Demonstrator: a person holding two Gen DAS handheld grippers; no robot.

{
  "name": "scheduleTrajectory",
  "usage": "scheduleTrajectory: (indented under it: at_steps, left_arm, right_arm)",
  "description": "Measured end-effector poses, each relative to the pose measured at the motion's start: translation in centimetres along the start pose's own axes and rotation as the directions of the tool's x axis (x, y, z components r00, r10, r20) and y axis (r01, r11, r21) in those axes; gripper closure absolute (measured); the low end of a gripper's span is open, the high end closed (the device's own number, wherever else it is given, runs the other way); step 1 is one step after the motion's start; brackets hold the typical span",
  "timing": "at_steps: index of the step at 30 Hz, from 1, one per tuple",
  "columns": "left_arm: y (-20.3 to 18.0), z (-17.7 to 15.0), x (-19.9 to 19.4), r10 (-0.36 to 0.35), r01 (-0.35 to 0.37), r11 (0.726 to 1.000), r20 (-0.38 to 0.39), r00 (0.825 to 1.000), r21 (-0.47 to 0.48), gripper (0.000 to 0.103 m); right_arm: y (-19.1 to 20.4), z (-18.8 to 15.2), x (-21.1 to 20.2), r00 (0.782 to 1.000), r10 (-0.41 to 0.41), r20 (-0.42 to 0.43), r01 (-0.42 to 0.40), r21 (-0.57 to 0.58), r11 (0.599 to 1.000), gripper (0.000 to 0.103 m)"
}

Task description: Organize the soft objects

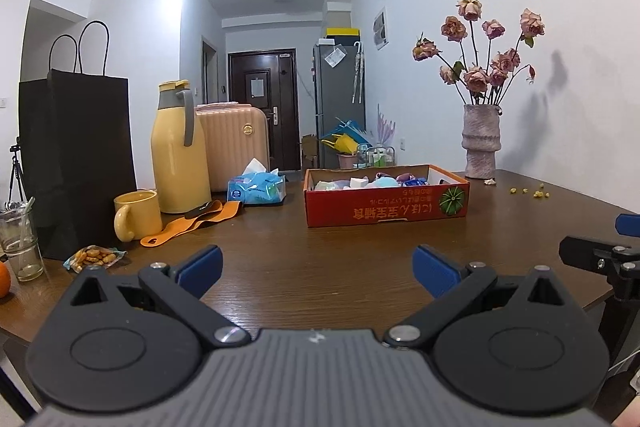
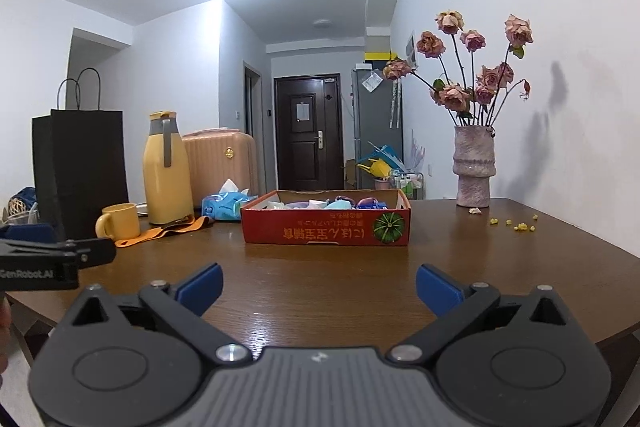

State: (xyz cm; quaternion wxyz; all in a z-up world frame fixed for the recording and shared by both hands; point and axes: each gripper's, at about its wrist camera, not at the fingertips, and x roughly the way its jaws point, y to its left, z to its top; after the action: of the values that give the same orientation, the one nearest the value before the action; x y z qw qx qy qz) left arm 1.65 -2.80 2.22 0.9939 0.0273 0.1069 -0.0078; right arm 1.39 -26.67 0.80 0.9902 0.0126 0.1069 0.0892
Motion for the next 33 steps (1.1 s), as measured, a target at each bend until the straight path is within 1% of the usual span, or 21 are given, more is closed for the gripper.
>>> scheduleTrajectory:
  at_steps: [27, 33]
  left_arm:
    - [-0.24, -0.17, 0.23, -0.001, 0.001, 1.0, -0.003, 1.0, -0.002, 0.0]
    - [-0.32, -0.19, 0.25, -0.002, 0.002, 1.0, -0.007, 1.0, 0.0, 0.0]
  right_arm:
    - [-0.09, -0.12, 0.19, 1.0, -0.001, -0.002, 0.001, 0.0, 1.0, 0.0]
    - [-0.01, -0.14, 0.24, 1.0, 0.01, -0.004, -0.01, 0.002, 1.0, 0.0]
